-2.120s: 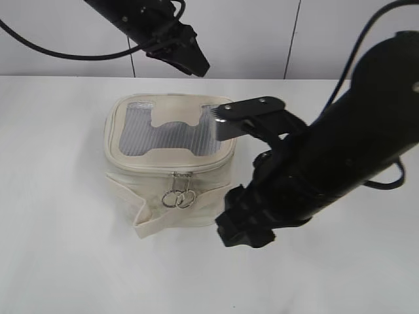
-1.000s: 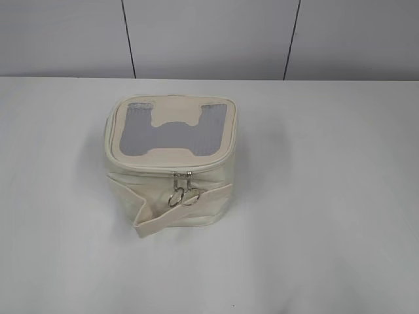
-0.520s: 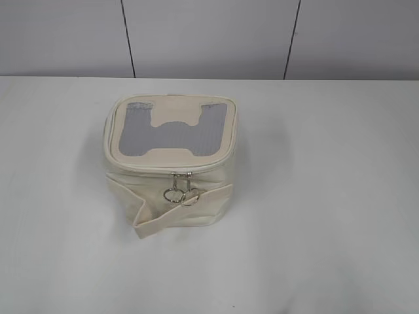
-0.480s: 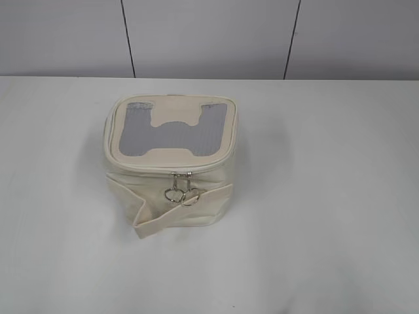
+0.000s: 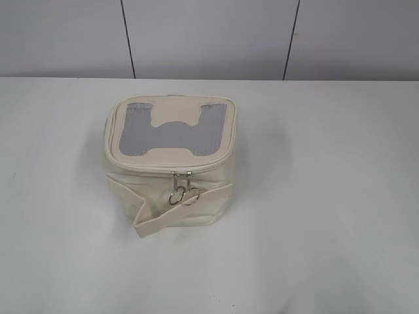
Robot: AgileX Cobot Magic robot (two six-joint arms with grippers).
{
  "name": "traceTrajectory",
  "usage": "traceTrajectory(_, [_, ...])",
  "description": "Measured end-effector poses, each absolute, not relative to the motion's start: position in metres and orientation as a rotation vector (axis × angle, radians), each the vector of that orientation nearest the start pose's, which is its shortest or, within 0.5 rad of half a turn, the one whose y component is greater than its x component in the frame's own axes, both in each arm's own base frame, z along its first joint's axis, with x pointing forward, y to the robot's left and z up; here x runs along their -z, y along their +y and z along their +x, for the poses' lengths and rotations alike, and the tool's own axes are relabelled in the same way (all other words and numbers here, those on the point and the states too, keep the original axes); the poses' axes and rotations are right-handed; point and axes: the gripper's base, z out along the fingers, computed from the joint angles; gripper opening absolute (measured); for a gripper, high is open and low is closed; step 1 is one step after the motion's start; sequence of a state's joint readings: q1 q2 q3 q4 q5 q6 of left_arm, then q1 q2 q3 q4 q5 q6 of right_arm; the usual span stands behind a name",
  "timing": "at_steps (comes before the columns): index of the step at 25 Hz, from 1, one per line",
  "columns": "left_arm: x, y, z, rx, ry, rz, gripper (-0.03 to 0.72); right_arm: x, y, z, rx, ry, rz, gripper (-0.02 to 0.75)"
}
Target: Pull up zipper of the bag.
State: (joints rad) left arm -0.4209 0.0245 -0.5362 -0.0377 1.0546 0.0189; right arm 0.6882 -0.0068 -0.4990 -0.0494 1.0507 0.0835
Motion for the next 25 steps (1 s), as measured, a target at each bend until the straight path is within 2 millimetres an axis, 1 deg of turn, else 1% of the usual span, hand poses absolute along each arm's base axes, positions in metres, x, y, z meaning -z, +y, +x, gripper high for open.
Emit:
traceTrajectory(1, [-0.288,-0.0008,-0.0058,0.295,1.991,0.439,0.237,-0.2778,-0.0064,-0.0019,-0.408,1.966,-0.586,0.412])
traceTrajectory(4, [-0.288,-0.0012,-0.0059,0.242,2.002,0.353,0.237,-0.2778,-0.006,-0.0029,-0.306,1.997,-0.421,0.412])
traceTrajectory(8, [-0.2875,-0.0017,-0.0102,0.124,1.992,0.161,0.237,-0.2779,-0.0052,-0.0042,-0.158,2.022,-0.182,0.412])
traceTrajectory(10, [-0.2875,-0.0023,-0.0102,0.08,1.994,0.093,0.237,-0.2779,-0.0048,-0.0046,-0.105,2.026,-0.096,0.412])
traceTrajectory(12, [-0.2875,-0.0027,-0.0102,0.064,1.995,0.066,0.237,-0.2779,-0.0045,-0.0049,-0.069,2.027,-0.039,0.412])
traceTrajectory(15, [-0.2875,-0.0029,-0.0102,0.064,1.995,0.064,0.237,-0.2779,-0.0044,-0.005,-0.052,2.027,-0.014,0.412])
traceTrajectory(25, [-0.2875,-0.003,-0.0102,0.065,1.995,0.061,0.238,-0.2779,-0.0044,-0.005,-0.051,2.027,-0.012,0.412])
